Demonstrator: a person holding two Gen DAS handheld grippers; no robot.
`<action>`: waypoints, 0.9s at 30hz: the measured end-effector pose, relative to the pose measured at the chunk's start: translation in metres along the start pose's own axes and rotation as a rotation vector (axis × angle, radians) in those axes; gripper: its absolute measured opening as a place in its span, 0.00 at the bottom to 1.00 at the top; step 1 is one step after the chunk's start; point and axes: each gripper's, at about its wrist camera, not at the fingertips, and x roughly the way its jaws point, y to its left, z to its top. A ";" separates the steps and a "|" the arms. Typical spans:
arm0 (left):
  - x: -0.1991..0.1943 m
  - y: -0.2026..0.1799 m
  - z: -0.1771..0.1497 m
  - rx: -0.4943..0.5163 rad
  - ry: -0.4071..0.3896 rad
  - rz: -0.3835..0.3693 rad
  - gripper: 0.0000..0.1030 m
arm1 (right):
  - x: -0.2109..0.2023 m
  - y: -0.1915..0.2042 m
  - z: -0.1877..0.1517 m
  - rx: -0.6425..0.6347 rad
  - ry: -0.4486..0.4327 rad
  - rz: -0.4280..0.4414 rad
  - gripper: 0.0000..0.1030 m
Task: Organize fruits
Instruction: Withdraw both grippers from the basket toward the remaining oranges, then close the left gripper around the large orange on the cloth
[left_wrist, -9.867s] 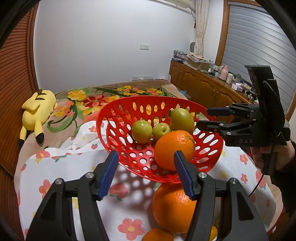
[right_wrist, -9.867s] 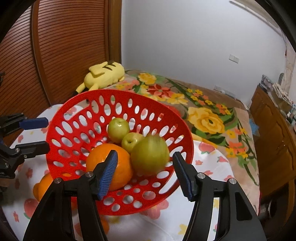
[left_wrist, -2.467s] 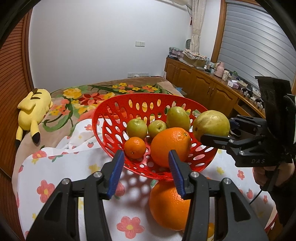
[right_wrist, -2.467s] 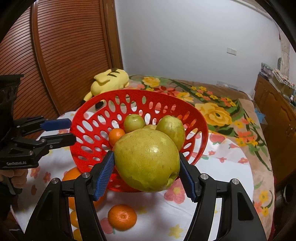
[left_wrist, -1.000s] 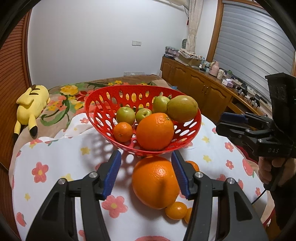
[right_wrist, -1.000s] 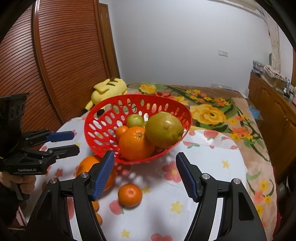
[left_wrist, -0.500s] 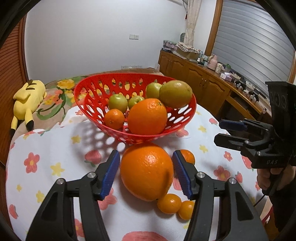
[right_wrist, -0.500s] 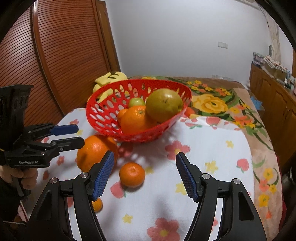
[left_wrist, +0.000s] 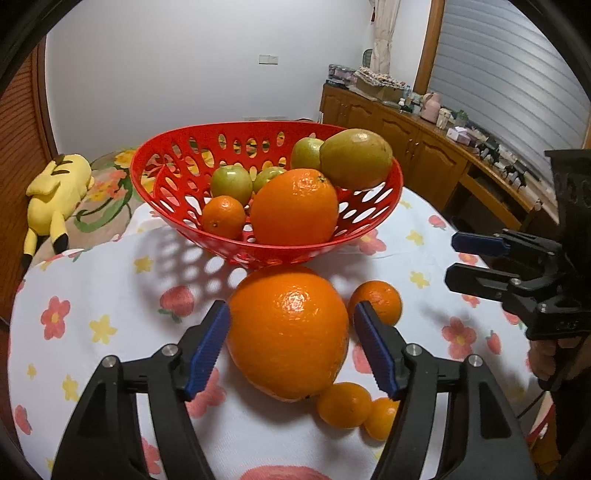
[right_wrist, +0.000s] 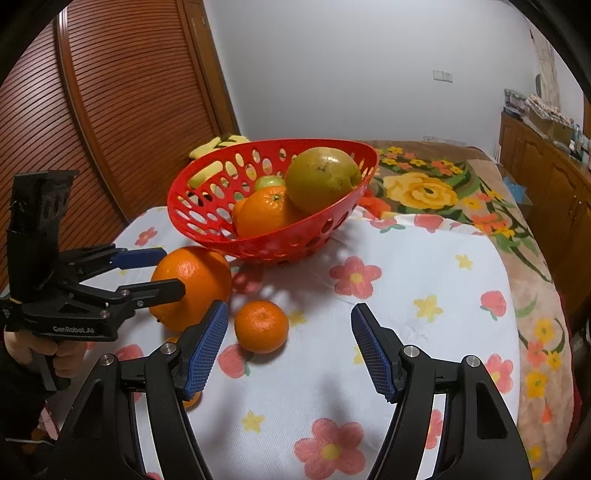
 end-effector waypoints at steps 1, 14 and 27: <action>0.001 0.000 0.000 0.003 0.002 0.011 0.67 | 0.000 -0.001 0.000 0.001 0.000 0.001 0.69; 0.018 0.008 -0.006 -0.018 0.030 -0.017 0.78 | 0.016 0.002 -0.002 0.002 0.027 0.013 0.69; 0.032 0.006 -0.005 -0.029 0.055 -0.051 0.80 | 0.026 0.003 -0.007 0.004 0.053 0.016 0.69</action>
